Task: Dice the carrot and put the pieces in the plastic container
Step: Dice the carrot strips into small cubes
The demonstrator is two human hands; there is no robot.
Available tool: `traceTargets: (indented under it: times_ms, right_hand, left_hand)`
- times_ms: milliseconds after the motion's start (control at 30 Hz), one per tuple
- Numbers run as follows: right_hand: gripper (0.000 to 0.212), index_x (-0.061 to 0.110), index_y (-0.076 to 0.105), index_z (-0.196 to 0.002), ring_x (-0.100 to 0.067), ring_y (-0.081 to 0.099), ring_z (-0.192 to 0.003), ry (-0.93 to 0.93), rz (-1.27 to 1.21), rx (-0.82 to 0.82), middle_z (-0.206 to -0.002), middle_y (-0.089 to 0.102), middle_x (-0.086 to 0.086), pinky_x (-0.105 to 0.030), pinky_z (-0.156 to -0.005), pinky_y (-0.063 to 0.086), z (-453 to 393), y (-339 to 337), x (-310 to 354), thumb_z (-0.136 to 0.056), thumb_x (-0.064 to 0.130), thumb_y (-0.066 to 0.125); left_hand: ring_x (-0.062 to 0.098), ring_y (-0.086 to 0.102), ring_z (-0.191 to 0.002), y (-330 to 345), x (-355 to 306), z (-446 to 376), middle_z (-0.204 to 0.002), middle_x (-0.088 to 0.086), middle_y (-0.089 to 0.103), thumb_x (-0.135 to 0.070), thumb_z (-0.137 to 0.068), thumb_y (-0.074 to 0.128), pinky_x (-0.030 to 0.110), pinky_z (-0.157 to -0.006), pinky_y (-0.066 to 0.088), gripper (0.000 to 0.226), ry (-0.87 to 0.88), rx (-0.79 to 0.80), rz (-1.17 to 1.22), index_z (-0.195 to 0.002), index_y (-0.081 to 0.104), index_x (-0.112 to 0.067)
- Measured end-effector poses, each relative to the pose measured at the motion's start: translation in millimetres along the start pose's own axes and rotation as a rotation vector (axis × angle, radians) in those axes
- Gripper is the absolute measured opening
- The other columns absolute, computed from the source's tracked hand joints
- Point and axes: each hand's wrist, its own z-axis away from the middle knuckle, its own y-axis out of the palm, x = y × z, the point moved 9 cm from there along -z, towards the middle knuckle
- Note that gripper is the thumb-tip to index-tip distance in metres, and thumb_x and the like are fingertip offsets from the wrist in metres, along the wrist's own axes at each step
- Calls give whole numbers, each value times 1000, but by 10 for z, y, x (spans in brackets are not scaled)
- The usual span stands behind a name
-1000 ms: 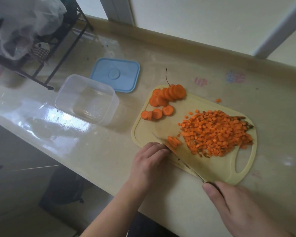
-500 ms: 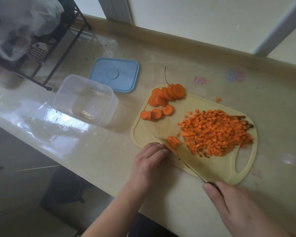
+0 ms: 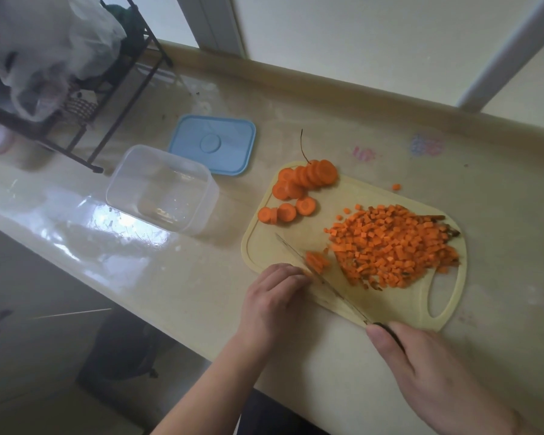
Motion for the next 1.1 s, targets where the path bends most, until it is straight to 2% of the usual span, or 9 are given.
traceTargets:
  times_ms: [133,233,300,367,433,567,800,900,1100]
  right_hand:
    - [76,21,45,-68,-10,53,-53,25,63,-30,-58,55,3,-40,-55,47,61,-84,-79,-77,88,10]
    - [77,28,44,-74,-13,60,-58,6,246,-42,-59,58,2,-39,-56,50,96,-140,-49,-74,89,-4]
    - [76,31,50,-83,-17,64,-57,-69,417,-57,-61,63,2,-37,-48,48,105,-148,45,-78,84,-5]
    - [65,27,54,-74,-23,57,-40,-132,547,-44,-49,57,-1,-29,-35,33,115,-126,118,-89,74,12]
    - [58,22,51,-63,-25,49,-29,-200,615,-123,-41,50,-2,-24,-36,20,139,-171,225,-92,65,25]
    - [53,20,48,-60,-23,44,-26,-308,647,-228,-39,45,0,-20,-41,15,176,-202,356,-88,61,32]
    - [50,24,45,-61,-18,42,-25,-277,629,-208,-38,44,3,-18,-40,7,137,-145,409,-90,62,31]
    - [50,24,46,-61,-17,43,-25,-257,627,-197,-38,45,3,-19,-37,10,132,-132,399,-90,62,31]
    - [52,24,45,-60,-17,41,-25,-243,623,-199,-37,43,2,-18,-42,-1,88,-158,432,-91,63,28]
  left_hand:
    - [22,67,-92,-143,2,45,-98,3,69,6,-88,71,33,-77,55,13,-14,-48,16,-89,73,-6]
    - [14,64,-84,-566,101,80,-90,1,64,-5,-85,59,28,-73,51,11,-284,-291,42,-82,70,-8]
    - [12,63,-84,-786,53,2,-88,0,63,-9,-84,58,26,-75,50,14,-323,-339,27,-81,70,-5]
    - [15,64,-86,-809,-103,-207,-91,-1,65,-12,-86,63,24,-78,50,12,-211,-174,15,-87,73,-5]
    - [16,64,-92,-643,-205,-376,-96,-4,68,-23,-90,66,25,-81,51,16,-110,117,-21,-97,76,-12]
    - [17,61,-89,-249,-144,-437,-100,-5,69,-38,-92,63,35,-77,54,26,-74,517,-133,-104,77,-20]
    - [26,58,-79,11,-98,-534,-86,1,66,-37,-89,49,41,-65,52,34,-30,690,-236,-88,78,-19]
    - [28,59,-89,76,-63,-570,-96,4,66,-32,-92,52,43,-75,52,30,-57,815,-273,-99,77,-17]
    - [27,59,-103,206,-43,-689,-110,7,65,-23,-100,58,39,-91,46,22,12,963,-321,-113,73,-12]
